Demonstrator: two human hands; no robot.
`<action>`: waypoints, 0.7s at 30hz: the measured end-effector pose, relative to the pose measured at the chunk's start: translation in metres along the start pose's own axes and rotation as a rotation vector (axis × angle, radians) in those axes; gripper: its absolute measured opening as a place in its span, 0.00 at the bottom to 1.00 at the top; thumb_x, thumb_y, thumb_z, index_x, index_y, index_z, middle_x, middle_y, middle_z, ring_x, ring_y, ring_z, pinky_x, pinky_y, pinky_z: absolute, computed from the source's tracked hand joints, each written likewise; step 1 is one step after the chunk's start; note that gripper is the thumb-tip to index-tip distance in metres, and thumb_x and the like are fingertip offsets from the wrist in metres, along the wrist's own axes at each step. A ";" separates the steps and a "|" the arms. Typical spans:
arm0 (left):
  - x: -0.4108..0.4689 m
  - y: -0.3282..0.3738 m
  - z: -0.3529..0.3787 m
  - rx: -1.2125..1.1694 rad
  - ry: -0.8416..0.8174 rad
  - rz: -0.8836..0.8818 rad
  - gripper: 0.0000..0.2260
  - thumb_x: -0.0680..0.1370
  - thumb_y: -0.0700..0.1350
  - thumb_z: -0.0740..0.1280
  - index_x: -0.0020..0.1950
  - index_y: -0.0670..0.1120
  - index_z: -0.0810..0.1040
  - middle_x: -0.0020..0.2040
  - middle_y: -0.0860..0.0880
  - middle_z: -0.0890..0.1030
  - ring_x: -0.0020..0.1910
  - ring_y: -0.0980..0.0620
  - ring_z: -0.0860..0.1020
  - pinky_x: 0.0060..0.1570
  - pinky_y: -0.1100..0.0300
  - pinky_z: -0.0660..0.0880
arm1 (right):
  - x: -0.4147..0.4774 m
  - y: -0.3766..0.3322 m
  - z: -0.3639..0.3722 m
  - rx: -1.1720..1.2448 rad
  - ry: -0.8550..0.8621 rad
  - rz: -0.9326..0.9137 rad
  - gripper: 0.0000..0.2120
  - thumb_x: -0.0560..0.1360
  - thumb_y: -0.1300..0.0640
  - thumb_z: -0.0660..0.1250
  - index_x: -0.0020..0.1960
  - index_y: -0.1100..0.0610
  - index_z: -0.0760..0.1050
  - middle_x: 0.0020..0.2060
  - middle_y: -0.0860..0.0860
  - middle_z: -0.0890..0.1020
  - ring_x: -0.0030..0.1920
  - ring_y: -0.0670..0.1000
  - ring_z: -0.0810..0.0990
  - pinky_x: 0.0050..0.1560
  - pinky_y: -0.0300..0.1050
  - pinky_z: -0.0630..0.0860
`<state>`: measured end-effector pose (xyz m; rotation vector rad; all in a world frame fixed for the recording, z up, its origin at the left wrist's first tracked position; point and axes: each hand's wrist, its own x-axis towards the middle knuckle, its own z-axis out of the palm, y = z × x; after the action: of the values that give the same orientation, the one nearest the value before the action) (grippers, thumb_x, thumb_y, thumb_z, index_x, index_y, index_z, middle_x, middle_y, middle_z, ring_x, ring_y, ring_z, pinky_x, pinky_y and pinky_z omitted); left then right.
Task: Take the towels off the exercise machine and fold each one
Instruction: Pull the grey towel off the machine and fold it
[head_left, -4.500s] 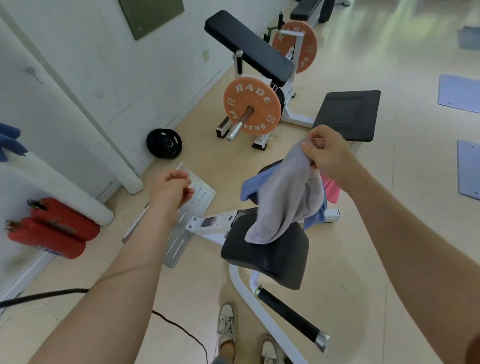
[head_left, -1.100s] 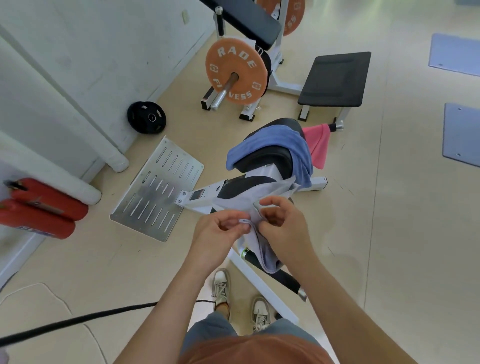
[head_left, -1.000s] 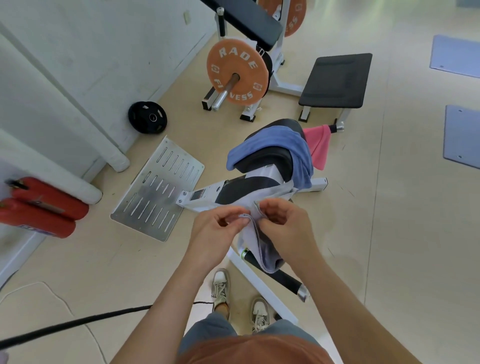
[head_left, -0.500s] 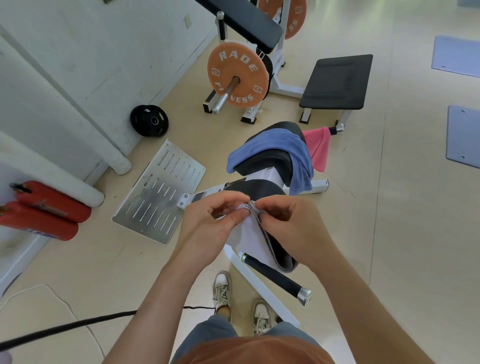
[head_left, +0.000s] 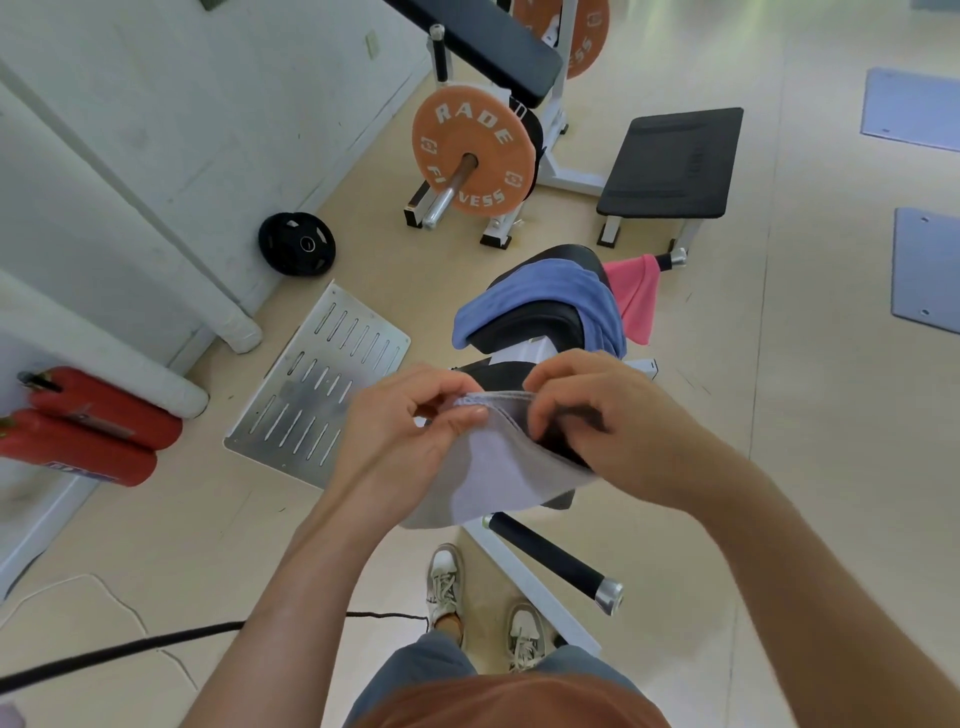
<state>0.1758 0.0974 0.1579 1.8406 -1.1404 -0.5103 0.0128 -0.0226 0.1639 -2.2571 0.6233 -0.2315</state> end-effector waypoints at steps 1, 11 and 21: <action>0.001 0.001 -0.003 -0.003 0.008 -0.004 0.14 0.71 0.38 0.73 0.38 0.59 0.79 0.40 0.55 0.79 0.40 0.56 0.76 0.43 0.63 0.73 | 0.001 0.004 -0.006 -0.140 -0.071 -0.013 0.20 0.72 0.71 0.59 0.47 0.48 0.80 0.53 0.40 0.76 0.53 0.43 0.70 0.53 0.35 0.66; 0.007 -0.015 -0.019 0.087 0.125 0.034 0.04 0.69 0.45 0.71 0.40 0.54 0.80 0.42 0.55 0.79 0.42 0.56 0.77 0.44 0.67 0.73 | 0.005 0.017 -0.039 -0.572 -0.260 -0.063 0.10 0.76 0.44 0.64 0.54 0.45 0.78 0.52 0.41 0.79 0.54 0.44 0.76 0.56 0.45 0.74; 0.009 -0.002 -0.025 -0.507 0.065 -0.068 0.06 0.73 0.36 0.69 0.41 0.45 0.74 0.30 0.57 0.76 0.30 0.60 0.72 0.33 0.71 0.70 | 0.014 0.006 -0.047 0.306 -0.113 0.124 0.13 0.71 0.66 0.68 0.49 0.51 0.72 0.34 0.49 0.77 0.33 0.50 0.74 0.36 0.48 0.75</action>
<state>0.1986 0.1020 0.1700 1.4443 -0.8131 -0.7015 0.0065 -0.0633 0.1912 -1.9166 0.6198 -0.1271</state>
